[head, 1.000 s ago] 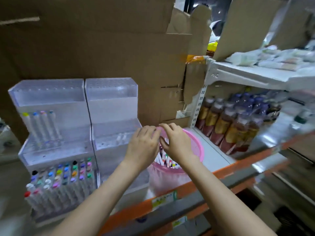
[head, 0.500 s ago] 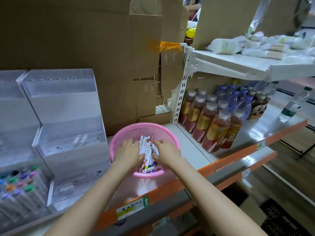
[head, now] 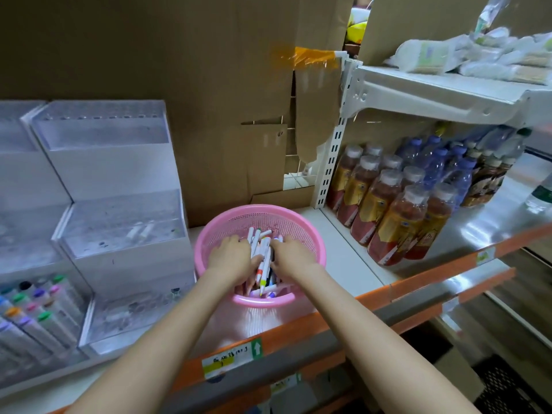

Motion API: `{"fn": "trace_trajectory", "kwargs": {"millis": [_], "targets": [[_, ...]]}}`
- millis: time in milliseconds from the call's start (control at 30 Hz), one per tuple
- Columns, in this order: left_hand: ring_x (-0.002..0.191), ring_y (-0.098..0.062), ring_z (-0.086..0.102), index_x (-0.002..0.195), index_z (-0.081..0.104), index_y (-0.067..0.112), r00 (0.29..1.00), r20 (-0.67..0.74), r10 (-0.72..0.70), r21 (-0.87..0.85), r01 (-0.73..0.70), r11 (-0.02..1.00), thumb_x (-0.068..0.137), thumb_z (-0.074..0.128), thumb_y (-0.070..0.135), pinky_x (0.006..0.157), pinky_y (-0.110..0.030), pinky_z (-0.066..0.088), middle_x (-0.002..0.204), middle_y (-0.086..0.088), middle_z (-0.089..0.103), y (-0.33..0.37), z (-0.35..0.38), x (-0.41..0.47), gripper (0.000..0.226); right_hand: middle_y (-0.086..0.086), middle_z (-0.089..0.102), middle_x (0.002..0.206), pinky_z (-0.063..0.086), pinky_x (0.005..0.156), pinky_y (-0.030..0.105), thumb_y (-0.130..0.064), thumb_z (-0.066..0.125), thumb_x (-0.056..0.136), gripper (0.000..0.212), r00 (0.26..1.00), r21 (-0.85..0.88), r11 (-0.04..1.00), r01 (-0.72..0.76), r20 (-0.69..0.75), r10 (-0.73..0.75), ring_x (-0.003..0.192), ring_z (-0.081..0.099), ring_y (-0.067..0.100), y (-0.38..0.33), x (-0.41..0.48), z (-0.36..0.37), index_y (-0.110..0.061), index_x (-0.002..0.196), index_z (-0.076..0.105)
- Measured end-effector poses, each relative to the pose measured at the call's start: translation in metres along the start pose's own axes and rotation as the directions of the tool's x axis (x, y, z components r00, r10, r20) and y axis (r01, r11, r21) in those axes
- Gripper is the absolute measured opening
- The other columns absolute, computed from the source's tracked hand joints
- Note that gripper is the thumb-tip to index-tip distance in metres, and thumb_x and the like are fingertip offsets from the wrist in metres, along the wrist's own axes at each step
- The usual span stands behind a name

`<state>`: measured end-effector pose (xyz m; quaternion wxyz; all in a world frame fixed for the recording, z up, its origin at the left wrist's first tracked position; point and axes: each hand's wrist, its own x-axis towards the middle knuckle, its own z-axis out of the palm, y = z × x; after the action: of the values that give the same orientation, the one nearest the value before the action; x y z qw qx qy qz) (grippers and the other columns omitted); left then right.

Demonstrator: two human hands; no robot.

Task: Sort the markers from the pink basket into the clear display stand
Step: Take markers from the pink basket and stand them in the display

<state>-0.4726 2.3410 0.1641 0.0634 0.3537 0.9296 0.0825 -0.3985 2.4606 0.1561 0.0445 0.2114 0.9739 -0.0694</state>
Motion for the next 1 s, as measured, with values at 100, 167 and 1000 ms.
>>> {"fn": "trace_trajectory", "kwargs": {"millis": [100,167,1000], "targets": [[0.100,-0.025,0.054,0.115,0.062,0.014,0.999,0.033,-0.017,-0.081,0.019,0.996,0.089,0.058,0.039,0.082,-0.036,0.045,0.114,-0.011,0.058,-0.001,0.000,0.005,0.036,0.013,0.053,0.116,0.046,0.078,0.037,-0.010,0.048,0.091,0.034,0.999,0.061,0.998,0.002,-0.034,0.000,0.105,0.056,0.034,0.000,-0.001,-0.004,-0.012,0.124,0.055],[0.096,-0.025,0.056,0.110,0.063,0.010,0.998,0.041,-0.037,-0.111,0.041,0.993,0.089,0.060,0.033,0.078,-0.033,0.044,0.111,-0.012,0.057,0.002,-0.001,0.005,0.031,0.015,0.056,0.112,0.047,0.078,0.037,-0.005,0.048,0.089,0.033,0.999,0.076,0.997,0.004,-0.047,-0.001,0.102,0.058,0.035,-0.001,-0.001,-0.006,-0.010,0.121,0.057],[0.076,-0.014,0.062,0.099,0.058,0.011,0.988,0.060,-0.139,-0.431,0.151,0.889,0.091,0.061,0.023,0.057,-0.023,0.046,0.089,-0.003,0.065,-0.001,-0.003,0.010,0.014,0.004,0.057,0.076,0.041,0.056,0.031,0.002,0.047,0.087,0.018,0.976,0.228,0.959,-0.167,-0.096,0.193,0.073,0.055,0.026,-0.001,-0.001,-0.011,-0.012,0.078,0.052]]}}
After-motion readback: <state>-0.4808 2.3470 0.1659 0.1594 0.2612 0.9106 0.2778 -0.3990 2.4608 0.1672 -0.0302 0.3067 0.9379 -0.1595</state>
